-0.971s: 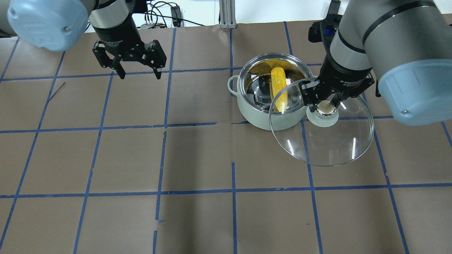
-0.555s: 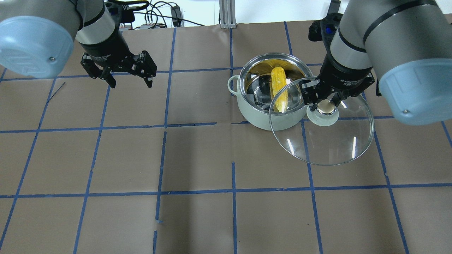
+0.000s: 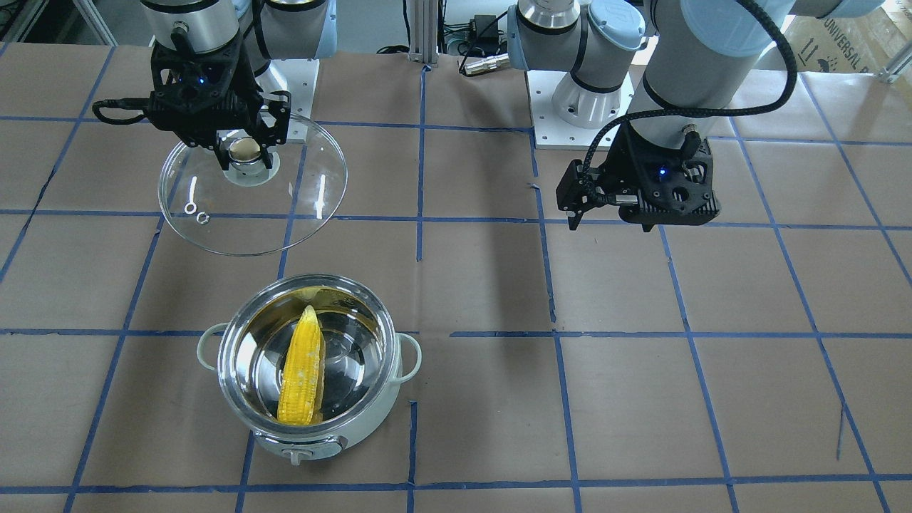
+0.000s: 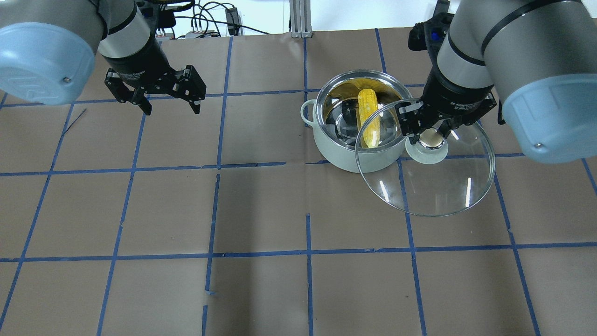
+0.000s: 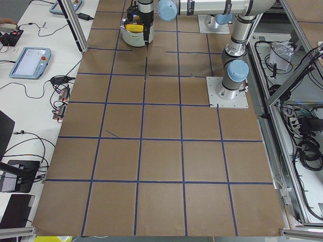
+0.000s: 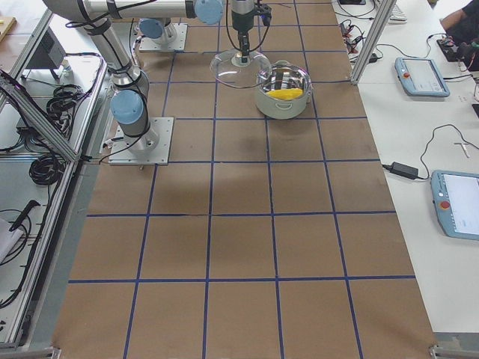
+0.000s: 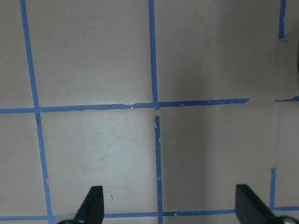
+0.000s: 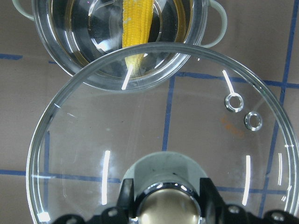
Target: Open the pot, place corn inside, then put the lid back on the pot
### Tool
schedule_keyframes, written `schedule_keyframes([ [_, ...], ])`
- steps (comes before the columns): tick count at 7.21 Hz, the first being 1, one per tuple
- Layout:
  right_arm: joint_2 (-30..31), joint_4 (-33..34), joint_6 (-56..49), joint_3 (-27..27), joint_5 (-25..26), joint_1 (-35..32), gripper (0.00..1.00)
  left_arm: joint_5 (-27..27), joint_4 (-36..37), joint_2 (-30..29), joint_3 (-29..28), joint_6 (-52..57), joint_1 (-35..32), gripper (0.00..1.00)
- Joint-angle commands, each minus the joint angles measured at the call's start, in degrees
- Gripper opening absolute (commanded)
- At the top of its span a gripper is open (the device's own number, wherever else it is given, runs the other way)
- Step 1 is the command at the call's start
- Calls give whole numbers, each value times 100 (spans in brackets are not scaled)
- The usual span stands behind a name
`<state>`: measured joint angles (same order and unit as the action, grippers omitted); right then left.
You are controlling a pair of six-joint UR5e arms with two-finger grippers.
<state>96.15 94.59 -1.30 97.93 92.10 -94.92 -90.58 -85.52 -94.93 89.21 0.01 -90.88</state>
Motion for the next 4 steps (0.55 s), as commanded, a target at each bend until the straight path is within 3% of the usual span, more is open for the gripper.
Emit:
schedule_keyframes([
  [1,-26,7,34,-81,-8,-9,44,-3,0,-8,0,-10,0,100],
  [4,-165,7,-19,-265,-69,-26,44,-3,0,1,-18,8,0,100],
])
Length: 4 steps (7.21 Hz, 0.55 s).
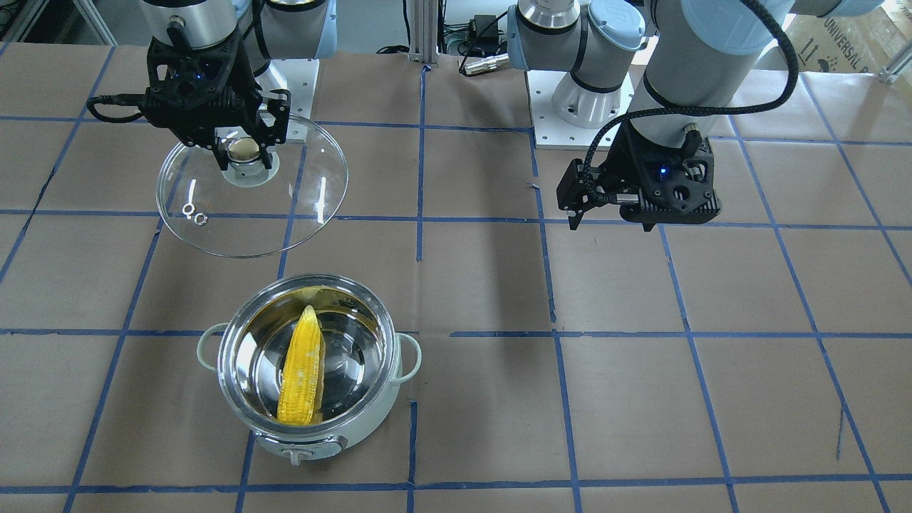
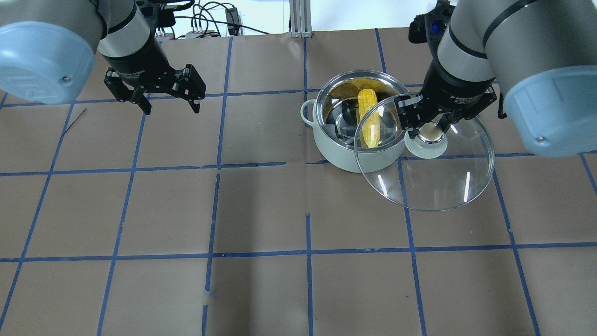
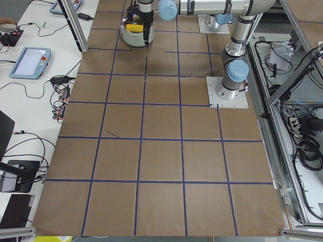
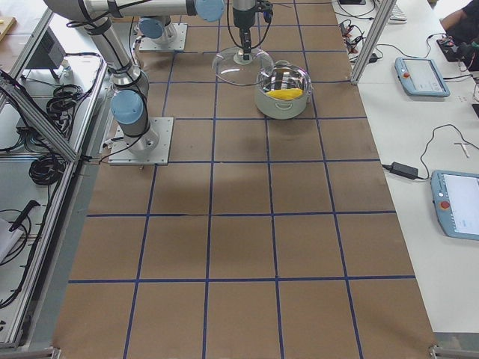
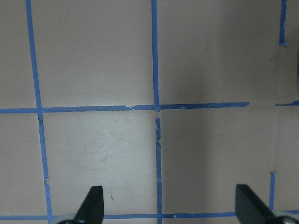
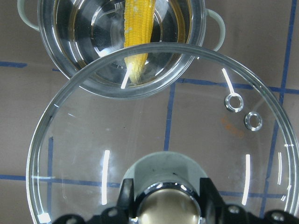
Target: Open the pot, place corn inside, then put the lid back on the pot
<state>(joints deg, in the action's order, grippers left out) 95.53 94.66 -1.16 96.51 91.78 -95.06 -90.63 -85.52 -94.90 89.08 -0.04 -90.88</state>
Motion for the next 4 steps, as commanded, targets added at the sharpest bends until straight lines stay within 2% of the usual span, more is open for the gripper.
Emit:
schedule_keyframes([
  [1,-539,218,-16,-341,-55,-47,43,2,0,-2,-4,13,0,100],
  [4,-1726,711,-60,-1211,-46,-389,43,-7,0,33,-57,-4,0,100],
])
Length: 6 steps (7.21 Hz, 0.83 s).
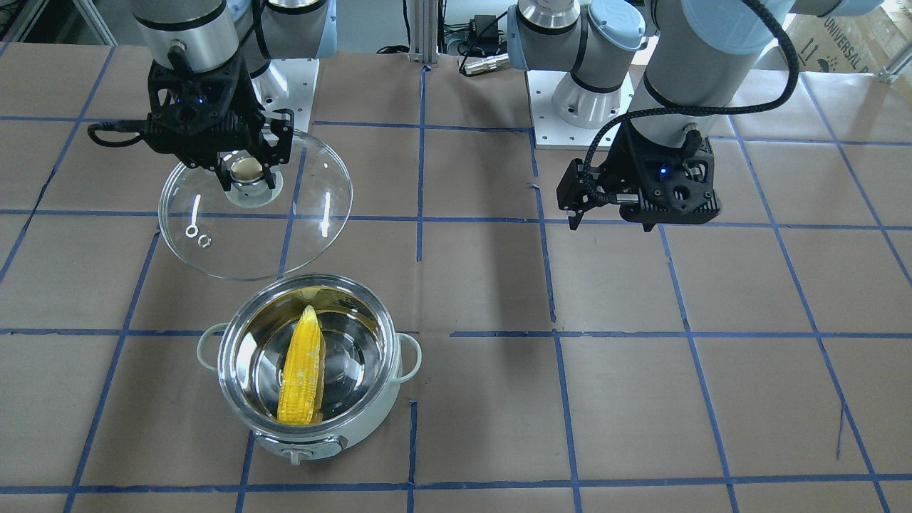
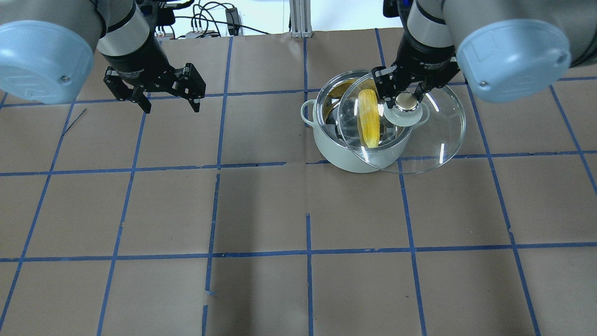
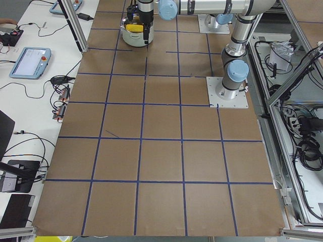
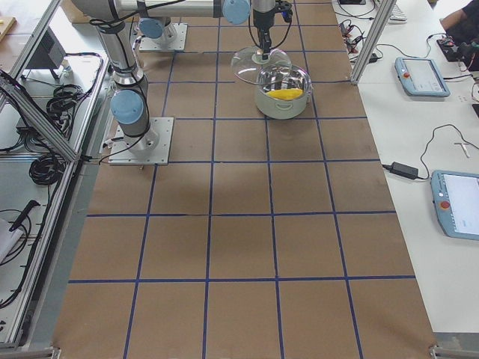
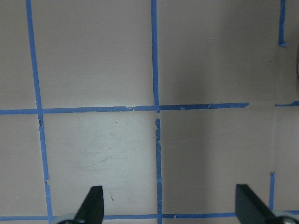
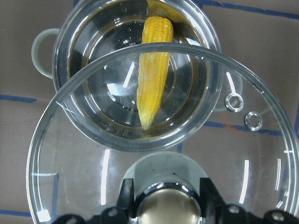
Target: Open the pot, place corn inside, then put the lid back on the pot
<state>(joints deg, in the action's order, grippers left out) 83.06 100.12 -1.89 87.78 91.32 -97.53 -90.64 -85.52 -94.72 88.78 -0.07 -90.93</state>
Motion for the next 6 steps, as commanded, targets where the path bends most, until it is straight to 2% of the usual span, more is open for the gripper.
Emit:
schedule_keyframes([
  [1,-953,479,31,-654,9,-248,43,-7,0,23,-28,-2,5,100],
  [3,-1571,491,40,-1183,53,-380,43,-15,-8,32,-71,-2,5,100],
  [6,-1819,482,-22,-1185,9,-346,43,-15,-17,32,-80,-2,-3,100],
])
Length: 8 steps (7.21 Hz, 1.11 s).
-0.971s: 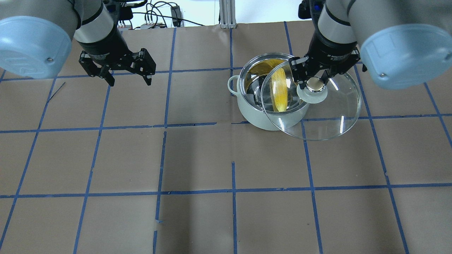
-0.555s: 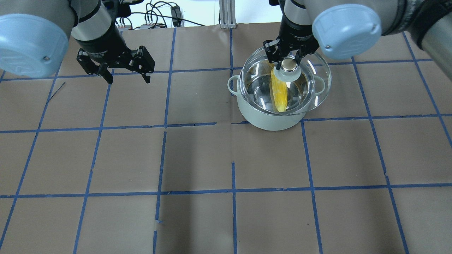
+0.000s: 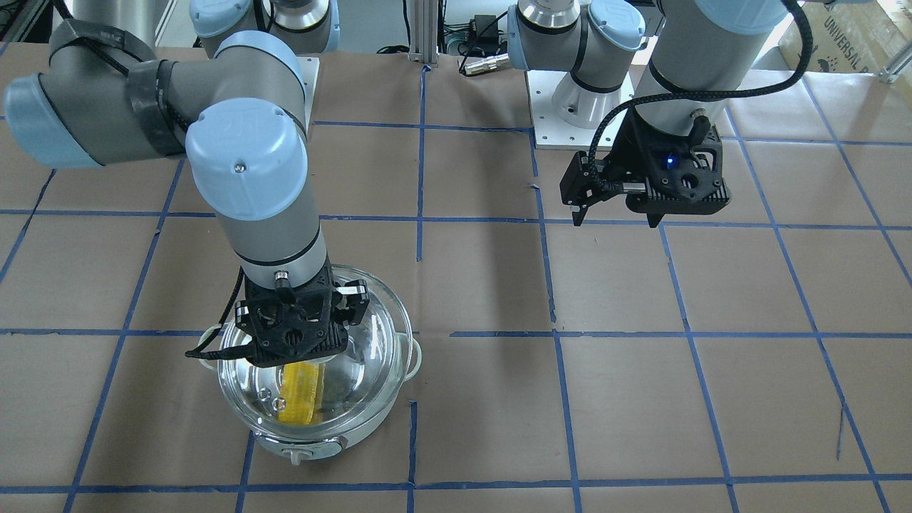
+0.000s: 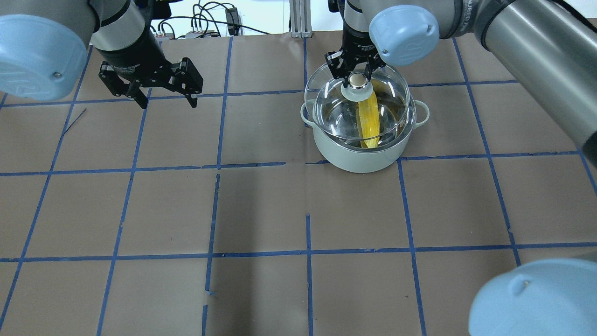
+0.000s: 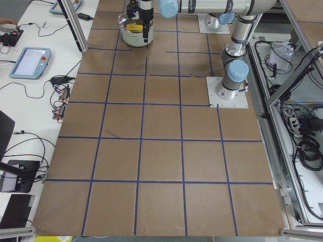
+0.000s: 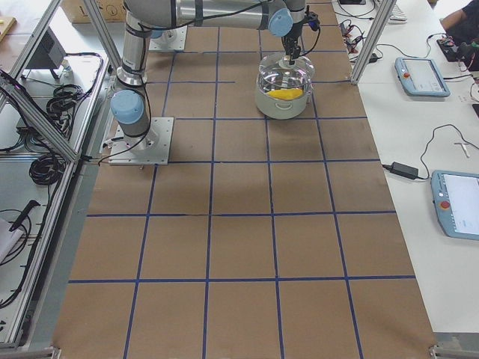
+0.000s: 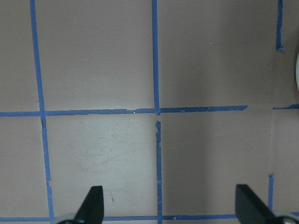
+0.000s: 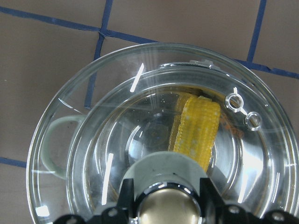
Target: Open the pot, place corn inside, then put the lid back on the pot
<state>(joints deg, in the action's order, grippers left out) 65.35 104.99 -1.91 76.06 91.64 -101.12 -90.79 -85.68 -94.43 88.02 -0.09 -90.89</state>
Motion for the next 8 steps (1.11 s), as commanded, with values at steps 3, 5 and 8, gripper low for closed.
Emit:
schedule_keyframes([
  [3,179,-58,-230,162,-76,118,40,8,-10,4,-13,-35,-7,100],
  [5,320,-58,-441,337,-50,163,40,43,-19,12,-56,-44,-7,100],
  [8,365,12,-460,445,-68,374,40,-9,-28,-41,-109,-35,-25,100],
])
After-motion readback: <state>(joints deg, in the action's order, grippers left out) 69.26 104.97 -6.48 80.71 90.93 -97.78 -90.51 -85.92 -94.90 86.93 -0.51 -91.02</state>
